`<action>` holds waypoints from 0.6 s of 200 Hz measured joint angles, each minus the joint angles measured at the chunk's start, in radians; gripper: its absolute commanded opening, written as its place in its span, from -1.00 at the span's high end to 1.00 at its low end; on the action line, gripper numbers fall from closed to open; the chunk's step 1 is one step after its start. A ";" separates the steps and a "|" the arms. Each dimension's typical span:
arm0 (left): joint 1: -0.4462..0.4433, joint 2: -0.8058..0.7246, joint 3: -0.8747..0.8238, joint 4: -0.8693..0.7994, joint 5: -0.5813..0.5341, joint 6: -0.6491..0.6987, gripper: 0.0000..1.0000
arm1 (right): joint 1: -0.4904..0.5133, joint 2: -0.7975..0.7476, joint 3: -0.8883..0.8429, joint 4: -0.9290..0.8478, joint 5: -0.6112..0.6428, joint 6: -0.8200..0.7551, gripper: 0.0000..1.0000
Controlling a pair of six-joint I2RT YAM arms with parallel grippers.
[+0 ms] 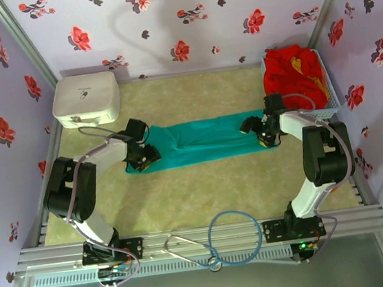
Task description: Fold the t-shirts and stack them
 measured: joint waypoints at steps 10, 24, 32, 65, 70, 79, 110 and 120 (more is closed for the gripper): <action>0.010 -0.016 -0.014 0.024 0.004 -0.001 0.08 | -0.004 -0.002 -0.010 0.011 0.000 0.001 -0.70; 0.029 -0.033 -0.043 0.052 0.005 0.000 0.08 | -0.016 -0.009 -0.027 0.034 -0.008 0.006 -0.69; 0.043 -0.039 -0.055 0.065 0.012 0.002 0.09 | -0.026 -0.017 -0.041 0.051 -0.013 0.011 -0.69; 0.095 -0.061 -0.082 0.088 0.034 0.031 0.10 | -0.048 -0.044 -0.076 0.084 -0.034 0.019 -0.69; 0.104 -0.065 -0.084 0.084 0.034 0.036 0.09 | -0.049 -0.048 -0.079 0.083 -0.034 0.020 -0.69; 0.123 -0.075 -0.084 0.068 0.033 0.055 0.08 | -0.049 -0.056 -0.082 0.077 -0.033 0.021 -0.70; 0.206 -0.120 -0.071 -0.041 -0.015 0.117 -0.01 | -0.042 -0.095 -0.079 0.004 0.019 0.018 -0.72; 0.217 -0.141 -0.049 -0.074 -0.019 0.134 -0.02 | -0.033 -0.101 -0.060 -0.029 0.040 0.013 -0.72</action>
